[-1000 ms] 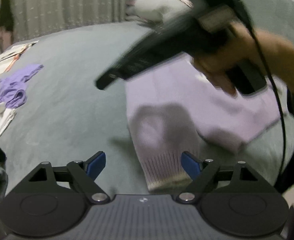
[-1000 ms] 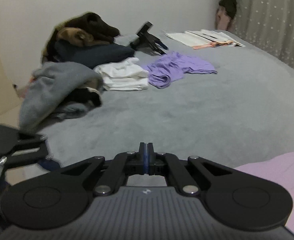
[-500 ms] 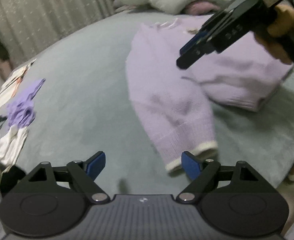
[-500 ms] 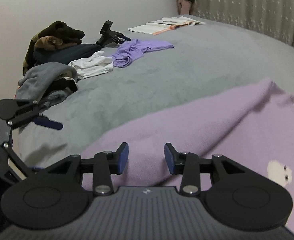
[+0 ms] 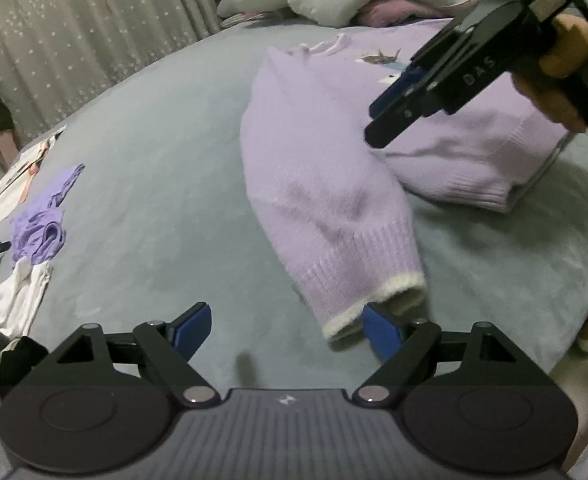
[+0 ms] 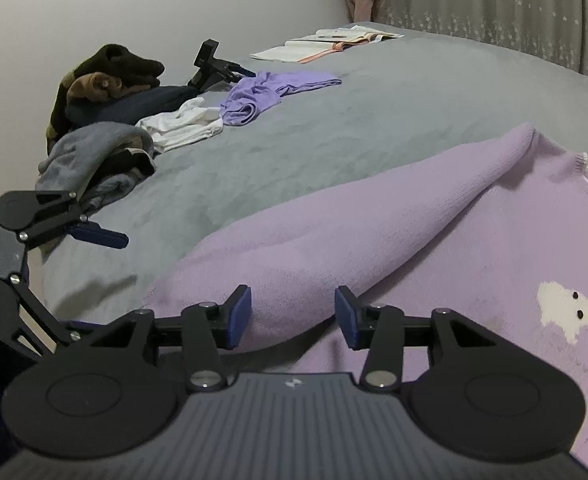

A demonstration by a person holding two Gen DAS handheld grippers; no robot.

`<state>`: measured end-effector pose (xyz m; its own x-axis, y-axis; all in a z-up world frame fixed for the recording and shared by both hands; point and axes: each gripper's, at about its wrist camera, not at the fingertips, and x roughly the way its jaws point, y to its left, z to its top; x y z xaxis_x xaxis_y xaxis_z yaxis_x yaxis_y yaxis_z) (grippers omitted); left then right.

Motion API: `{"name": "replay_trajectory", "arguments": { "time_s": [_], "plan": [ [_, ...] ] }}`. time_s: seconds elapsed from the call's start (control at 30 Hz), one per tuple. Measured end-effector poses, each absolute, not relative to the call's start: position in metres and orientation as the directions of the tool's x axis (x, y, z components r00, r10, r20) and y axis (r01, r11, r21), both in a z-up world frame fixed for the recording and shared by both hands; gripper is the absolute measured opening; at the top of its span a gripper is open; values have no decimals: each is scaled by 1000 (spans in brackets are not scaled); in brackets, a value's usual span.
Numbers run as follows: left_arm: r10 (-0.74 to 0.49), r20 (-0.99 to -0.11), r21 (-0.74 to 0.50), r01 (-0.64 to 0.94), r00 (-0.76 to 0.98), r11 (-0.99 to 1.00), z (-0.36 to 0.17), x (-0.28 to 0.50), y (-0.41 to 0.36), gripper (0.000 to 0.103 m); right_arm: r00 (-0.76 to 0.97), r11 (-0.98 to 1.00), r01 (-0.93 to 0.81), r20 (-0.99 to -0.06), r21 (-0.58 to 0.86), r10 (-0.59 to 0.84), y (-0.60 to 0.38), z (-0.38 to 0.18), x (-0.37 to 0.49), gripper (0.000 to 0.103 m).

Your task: Fold clothes

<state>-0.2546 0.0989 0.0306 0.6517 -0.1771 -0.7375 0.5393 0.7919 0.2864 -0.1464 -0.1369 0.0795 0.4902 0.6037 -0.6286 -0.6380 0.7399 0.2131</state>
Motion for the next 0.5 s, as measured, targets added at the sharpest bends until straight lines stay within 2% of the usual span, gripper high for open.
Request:
{"name": "replay_trajectory", "arguments": {
  "time_s": [0.37,0.5],
  "plan": [
    [-141,-734,329,529,664,782,27,-247,97,83,479,730,-642,-621,235,621,-137,75,-149,50],
    [-138,-722,305,491,678,816,32,-243,105,83,484,732,-629,-606,260,631,-141,76,-148,50]
  ]
}}
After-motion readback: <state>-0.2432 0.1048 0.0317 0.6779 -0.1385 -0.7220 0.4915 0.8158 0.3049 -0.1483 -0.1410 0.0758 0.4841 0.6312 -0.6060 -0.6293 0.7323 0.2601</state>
